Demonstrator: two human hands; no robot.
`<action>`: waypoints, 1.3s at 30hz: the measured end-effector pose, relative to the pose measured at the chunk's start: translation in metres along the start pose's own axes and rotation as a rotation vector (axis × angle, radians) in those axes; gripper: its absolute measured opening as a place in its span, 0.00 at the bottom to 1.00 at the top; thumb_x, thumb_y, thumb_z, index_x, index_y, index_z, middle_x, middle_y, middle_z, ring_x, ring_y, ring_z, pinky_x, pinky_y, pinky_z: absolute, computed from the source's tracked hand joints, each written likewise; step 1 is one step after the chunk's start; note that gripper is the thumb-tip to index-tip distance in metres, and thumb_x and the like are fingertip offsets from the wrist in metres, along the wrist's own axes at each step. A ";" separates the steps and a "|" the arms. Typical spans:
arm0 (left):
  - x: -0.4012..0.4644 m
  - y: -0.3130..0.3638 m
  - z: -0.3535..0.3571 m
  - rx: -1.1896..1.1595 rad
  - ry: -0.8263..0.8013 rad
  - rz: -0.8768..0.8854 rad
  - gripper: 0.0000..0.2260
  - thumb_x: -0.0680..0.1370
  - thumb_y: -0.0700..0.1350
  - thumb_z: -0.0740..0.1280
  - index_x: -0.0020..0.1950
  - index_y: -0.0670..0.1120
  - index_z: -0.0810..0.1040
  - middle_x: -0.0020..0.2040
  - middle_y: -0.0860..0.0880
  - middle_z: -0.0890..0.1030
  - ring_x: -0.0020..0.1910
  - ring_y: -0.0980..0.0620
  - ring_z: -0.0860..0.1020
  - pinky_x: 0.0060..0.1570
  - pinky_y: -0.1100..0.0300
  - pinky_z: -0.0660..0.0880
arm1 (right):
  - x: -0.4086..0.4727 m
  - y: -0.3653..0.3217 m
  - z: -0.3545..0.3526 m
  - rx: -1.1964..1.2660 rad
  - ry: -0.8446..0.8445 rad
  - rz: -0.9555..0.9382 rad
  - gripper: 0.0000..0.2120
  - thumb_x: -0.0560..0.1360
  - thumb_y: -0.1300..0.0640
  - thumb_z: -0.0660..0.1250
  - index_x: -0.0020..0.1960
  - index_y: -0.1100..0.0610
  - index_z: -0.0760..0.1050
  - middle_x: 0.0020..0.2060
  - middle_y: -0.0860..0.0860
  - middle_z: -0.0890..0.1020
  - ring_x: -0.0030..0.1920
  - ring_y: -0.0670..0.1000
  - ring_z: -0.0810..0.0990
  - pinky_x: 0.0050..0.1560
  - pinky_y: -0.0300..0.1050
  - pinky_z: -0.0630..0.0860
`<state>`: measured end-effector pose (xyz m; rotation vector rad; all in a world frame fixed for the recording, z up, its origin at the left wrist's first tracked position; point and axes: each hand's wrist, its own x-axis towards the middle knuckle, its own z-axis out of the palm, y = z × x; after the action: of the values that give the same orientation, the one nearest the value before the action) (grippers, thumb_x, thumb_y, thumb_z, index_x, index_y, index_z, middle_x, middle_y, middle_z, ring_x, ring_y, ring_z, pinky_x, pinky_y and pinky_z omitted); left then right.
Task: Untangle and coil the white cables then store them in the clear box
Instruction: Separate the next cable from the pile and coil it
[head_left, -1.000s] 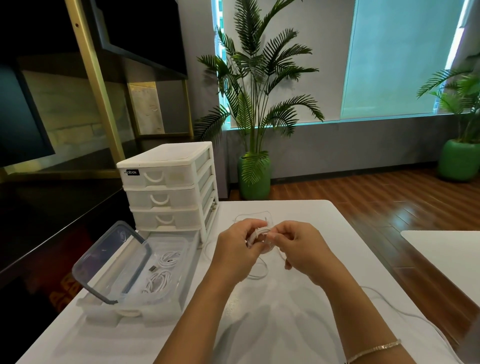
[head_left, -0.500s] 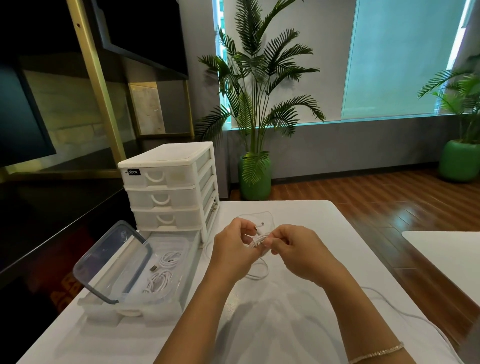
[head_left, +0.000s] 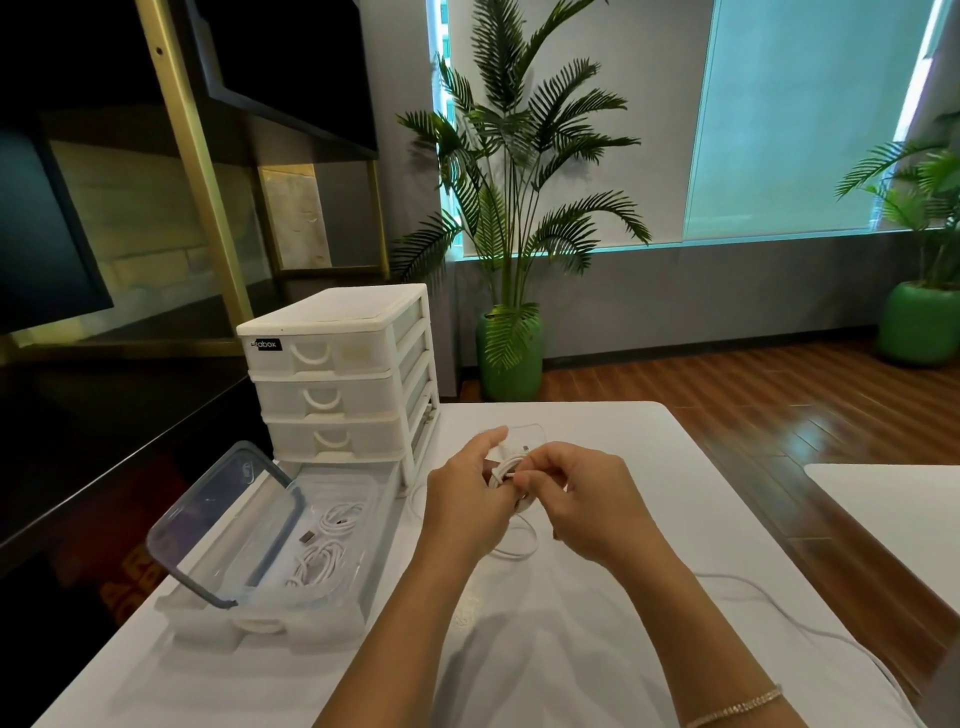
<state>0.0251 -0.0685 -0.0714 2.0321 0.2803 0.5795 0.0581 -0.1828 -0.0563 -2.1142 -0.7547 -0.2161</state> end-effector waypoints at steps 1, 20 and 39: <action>0.000 0.000 -0.001 -0.006 -0.015 0.002 0.21 0.75 0.43 0.69 0.67 0.51 0.72 0.58 0.47 0.80 0.52 0.49 0.81 0.50 0.59 0.79 | 0.000 0.000 -0.001 0.007 0.002 -0.007 0.08 0.77 0.59 0.63 0.51 0.58 0.80 0.39 0.46 0.78 0.33 0.41 0.73 0.36 0.28 0.69; 0.001 0.000 -0.004 -0.026 -0.196 0.012 0.10 0.70 0.40 0.74 0.46 0.52 0.81 0.44 0.54 0.81 0.44 0.54 0.79 0.47 0.62 0.78 | 0.002 0.002 -0.012 0.192 -0.226 0.356 0.15 0.79 0.54 0.56 0.41 0.61 0.74 0.29 0.50 0.70 0.27 0.47 0.64 0.27 0.39 0.62; 0.001 0.004 -0.014 -0.341 -0.316 -0.116 0.07 0.75 0.39 0.67 0.49 0.50 0.80 0.51 0.47 0.81 0.45 0.47 0.83 0.40 0.57 0.82 | 0.002 0.013 -0.030 0.150 -0.175 0.258 0.05 0.75 0.61 0.66 0.41 0.54 0.77 0.37 0.52 0.80 0.37 0.50 0.79 0.38 0.41 0.81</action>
<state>0.0185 -0.0594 -0.0618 1.7300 0.1002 0.2098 0.0711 -0.2114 -0.0457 -2.0797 -0.5709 0.1621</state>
